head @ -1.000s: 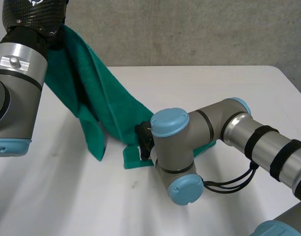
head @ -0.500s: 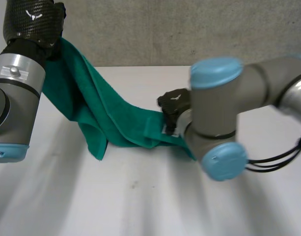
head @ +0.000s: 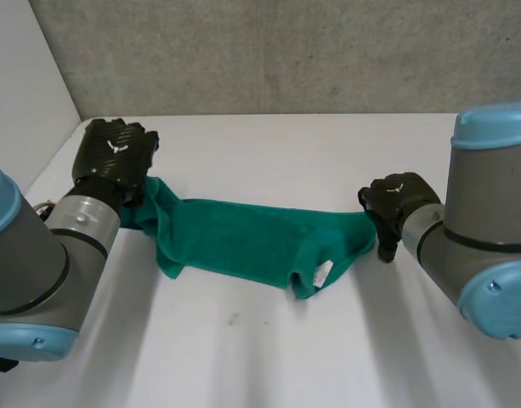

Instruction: Fold the towel.

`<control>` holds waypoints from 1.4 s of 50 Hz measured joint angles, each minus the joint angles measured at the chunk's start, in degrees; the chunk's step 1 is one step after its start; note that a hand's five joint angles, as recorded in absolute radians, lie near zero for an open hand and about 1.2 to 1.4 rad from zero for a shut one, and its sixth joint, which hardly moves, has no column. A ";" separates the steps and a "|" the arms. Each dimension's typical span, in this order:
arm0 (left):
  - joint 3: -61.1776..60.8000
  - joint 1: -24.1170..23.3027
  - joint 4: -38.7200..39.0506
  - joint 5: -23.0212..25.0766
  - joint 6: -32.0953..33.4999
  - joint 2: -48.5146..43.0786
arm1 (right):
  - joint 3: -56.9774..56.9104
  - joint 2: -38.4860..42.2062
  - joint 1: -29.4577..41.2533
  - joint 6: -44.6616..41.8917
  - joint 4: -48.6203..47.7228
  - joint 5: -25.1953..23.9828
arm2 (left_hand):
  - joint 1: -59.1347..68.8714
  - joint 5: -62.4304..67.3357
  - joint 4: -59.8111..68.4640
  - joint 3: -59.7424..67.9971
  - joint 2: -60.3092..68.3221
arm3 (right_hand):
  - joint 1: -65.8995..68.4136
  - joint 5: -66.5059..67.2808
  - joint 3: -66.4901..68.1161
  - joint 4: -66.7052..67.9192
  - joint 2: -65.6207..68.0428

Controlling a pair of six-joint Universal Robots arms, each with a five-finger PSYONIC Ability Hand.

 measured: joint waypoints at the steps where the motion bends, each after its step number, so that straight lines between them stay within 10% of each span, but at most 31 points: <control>1: 0.00 -0.09 0.00 -0.02 -0.04 -0.22 | 0.72 -0.47 0.01 2.52 -0.73 -0.46 | 0.00 0.01 0.00 0.00 0.00 | -16.83 -16.57 -19.57 -20.31 -19.98; 18: 0.27 0.33 0.13 -0.13 -0.15 -0.46 | 9.59 -11.85 6.91 22.99 -4.40 -3.84 | 0.00 0.00 0.00 0.00 0.00 | -30.84 -33.90 -36.87 -37.12 -36.03; 37: 0.09 1.20 0.16 -0.37 -0.90 -0.27 | -5.42 11.91 23.04 11.73 -8.02 13.60 | 0.00 0.00 0.00 0.00 0.00 | -29.97 -31.59 -34.63 -35.58 -35.68; 46: -0.05 1.64 0.05 -0.31 -0.99 -0.27 | -7.89 16.29 21.97 1.40 -14.02 16.24 | 0.00 0.00 0.00 0.00 0.00 | -14.38 -16.26 -17.38 -18.38 -16.44; 48: -0.09 1.71 0.04 -0.30 -0.99 -0.27 | -7.74 15.97 21.54 0.38 -15.28 15.91 | 0.00 0.01 0.00 0.00 0.00 | 9.27 13.27 11.90 11.99 12.89; 70: -0.20 8.32 -6.85 0.35 -0.41 8.83 | -6.31 -14.12 0.48 -16.79 3.54 6.61 | 0.00 0.00 0.00 0.00 0.00 | 9.27 14.11 12.96 13.40 13.49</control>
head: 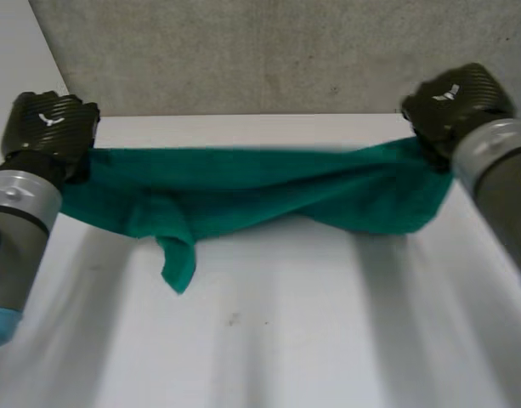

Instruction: Fold the towel.

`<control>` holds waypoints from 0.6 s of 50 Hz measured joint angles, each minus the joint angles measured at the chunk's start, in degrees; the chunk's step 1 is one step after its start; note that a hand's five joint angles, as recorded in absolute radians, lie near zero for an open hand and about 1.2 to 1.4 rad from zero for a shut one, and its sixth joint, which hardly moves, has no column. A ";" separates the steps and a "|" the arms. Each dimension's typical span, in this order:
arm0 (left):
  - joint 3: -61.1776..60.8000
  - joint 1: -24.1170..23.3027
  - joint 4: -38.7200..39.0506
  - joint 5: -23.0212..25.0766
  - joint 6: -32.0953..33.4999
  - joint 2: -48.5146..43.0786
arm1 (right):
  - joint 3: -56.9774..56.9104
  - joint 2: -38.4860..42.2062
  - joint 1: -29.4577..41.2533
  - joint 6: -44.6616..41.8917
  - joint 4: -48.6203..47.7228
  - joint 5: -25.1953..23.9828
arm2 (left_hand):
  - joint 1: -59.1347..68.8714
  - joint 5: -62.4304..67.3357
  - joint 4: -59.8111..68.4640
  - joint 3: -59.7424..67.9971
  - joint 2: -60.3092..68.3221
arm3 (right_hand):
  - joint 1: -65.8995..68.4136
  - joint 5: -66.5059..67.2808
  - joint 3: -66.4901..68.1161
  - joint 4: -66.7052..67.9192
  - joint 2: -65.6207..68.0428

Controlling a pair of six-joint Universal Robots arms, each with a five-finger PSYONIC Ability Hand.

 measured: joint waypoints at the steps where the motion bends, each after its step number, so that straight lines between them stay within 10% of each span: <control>1: -0.13 0.29 -0.98 0.07 0.02 0.41 | 0.36 -0.65 -1.07 -2.12 2.79 -0.40 | 0.00 0.00 0.00 0.00 0.00 | 0.00 0.00 0.09 -0.01 0.00; 19: 2.04 0.47 -7.59 5.42 0.51 -16.09 | 3.94 10.25 -4.76 -6.06 5.46 -4.46 | 0.00 0.00 0.00 0.00 0.00 | 0.00 0.00 0.74 0.00 0.00; 30: 36.08 -1.30 4.46 0.21 0.38 -24.73 | -26.96 17.75 -4.81 0.97 -17.81 -0.47 | 0.00 0.00 0.01 0.02 0.01 | 0.00 0.01 0.74 0.00 0.00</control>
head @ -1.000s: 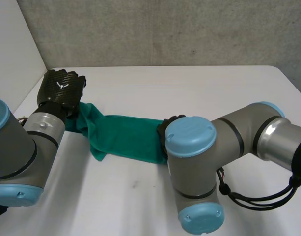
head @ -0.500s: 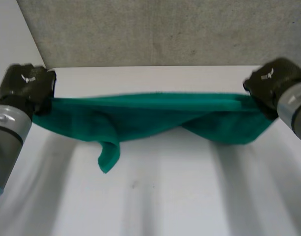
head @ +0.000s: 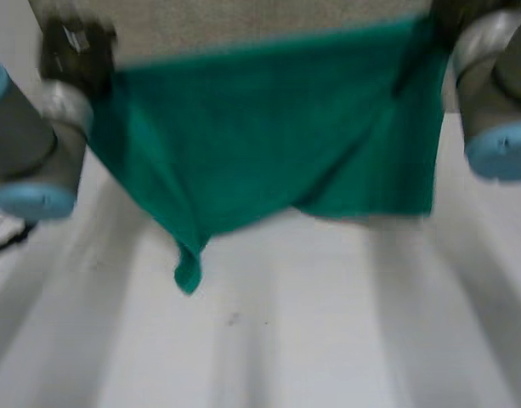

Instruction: Fold the towel.

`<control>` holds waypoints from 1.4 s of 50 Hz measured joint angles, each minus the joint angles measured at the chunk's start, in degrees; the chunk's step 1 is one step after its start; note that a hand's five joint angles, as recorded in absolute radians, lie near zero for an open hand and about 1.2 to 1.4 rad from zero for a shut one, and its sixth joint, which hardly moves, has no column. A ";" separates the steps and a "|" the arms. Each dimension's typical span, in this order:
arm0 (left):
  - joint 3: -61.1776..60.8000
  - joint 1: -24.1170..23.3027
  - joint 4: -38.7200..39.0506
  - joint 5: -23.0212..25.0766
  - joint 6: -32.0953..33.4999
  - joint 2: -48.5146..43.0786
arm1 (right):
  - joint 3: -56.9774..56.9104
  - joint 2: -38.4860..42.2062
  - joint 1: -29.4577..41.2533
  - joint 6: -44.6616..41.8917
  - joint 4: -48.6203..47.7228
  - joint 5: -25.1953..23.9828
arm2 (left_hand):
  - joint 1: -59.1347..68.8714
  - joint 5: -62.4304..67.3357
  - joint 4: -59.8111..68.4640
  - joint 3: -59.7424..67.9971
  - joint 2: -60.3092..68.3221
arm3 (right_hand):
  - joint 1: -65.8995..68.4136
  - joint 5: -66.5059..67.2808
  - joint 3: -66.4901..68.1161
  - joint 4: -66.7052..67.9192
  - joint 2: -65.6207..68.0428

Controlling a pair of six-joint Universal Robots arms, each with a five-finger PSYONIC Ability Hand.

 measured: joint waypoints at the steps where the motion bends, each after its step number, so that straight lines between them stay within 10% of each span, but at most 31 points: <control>1: 2.68 -0.04 1.76 -0.67 0.01 0.06 | -2.05 -0.20 0.01 0.33 -2.60 0.25 | 0.00 0.00 0.00 0.00 0.00 | 0.00 0.00 0.00 0.00 0.00; 9: 10.65 0.04 9.44 -4.61 -0.26 2.89 | -1.17 -5.02 0.24 0.66 -12.88 0.20 | 0.00 0.00 0.00 0.00 0.00 | 0.00 0.00 0.00 0.00 0.00; 31: -38.38 -0.37 9.09 -2.43 -5.03 5.72 | 48.55 -3.70 -5.29 11.80 -11.63 -9.46 | 0.00 0.00 0.00 0.00 0.02 | 0.00 0.02 0.27 0.00 0.00; 35: -39.81 -0.31 9.29 -1.86 -5.07 5.77 | 50.79 -1.80 -7.36 18.70 -11.32 -10.95 | 0.00 0.00 0.00 0.00 0.02 | -19.70 -22.99 -26.03 -26.50 -26.36; 46: -39.73 -0.28 9.27 -1.62 -5.20 6.30 | 54.41 -3.74 -12.19 34.08 -10.20 -12.09 | 0.00 -0.04 0.00 0.00 0.02 | -28.24 -34.19 -36.56 -37.04 -35.90; 54: -40.04 -0.40 9.20 -1.66 -5.22 6.32 | 55.92 -3.89 -12.78 36.30 -10.13 -14.44 | 0.00 -0.04 0.00 0.00 0.02 | -27.69 -33.55 -35.89 -36.43 -35.18; 56: -40.20 -0.38 9.16 -1.66 -5.21 6.30 | 56.33 -3.97 -12.78 36.06 -10.38 -15.30 | 0.00 -0.04 0.00 0.00 0.02 | -2.66 -4.83 -5.50 -6.06 -4.77; 61: -40.31 -0.32 9.00 -1.65 -4.94 5.96 | 57.23 -5.17 -13.11 34.89 -11.19 -15.76 | 0.00 -0.04 -0.20 -0.15 -0.34 | -0.11 0.28 0.16 -0.05 0.27; 70: -40.02 0.14 8.93 -1.65 -4.29 3.01 | 59.78 -10.49 -16.43 29.96 -14.32 -15.85 | -34.94 -36.10 -38.33 -37.62 -38.24 | -0.11 0.28 0.18 0.04 0.27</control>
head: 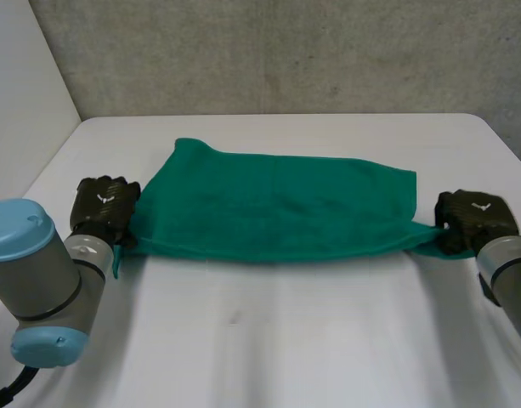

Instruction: Fold the towel.

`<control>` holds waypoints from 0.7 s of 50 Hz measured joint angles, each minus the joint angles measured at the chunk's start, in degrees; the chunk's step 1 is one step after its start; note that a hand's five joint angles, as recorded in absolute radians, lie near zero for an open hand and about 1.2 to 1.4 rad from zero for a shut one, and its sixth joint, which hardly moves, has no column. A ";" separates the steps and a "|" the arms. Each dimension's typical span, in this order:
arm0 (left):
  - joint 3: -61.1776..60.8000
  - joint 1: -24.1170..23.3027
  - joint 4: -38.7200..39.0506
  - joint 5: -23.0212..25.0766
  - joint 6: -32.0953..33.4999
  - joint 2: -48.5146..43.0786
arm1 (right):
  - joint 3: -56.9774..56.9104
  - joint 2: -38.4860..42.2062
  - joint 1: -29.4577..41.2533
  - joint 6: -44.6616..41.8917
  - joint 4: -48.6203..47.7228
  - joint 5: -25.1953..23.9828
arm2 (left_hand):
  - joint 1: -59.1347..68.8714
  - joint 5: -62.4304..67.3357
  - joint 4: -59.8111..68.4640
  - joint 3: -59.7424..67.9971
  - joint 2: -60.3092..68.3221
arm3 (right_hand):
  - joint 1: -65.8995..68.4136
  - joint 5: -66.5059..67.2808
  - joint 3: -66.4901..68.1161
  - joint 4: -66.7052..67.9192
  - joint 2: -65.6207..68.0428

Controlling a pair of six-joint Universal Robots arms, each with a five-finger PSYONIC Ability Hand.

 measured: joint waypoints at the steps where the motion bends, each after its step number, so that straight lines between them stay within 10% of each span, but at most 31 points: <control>1: 0.14 0.17 -0.01 0.00 0.01 -0.55 | 0.25 -0.46 -0.70 -1.12 -0.28 -0.01 | -0.04 -0.69 -0.66 -0.48 -0.53 | 0.00 0.00 0.00 0.00 0.00; 35: -0.56 1.40 -9.86 6.56 -0.88 -1.43 | 0.84 0.16 -5.31 -7.09 -0.27 -0.41 | 7.32 7.16 7.06 6.35 6.63 | 0.00 0.77 0.00 0.00 0.00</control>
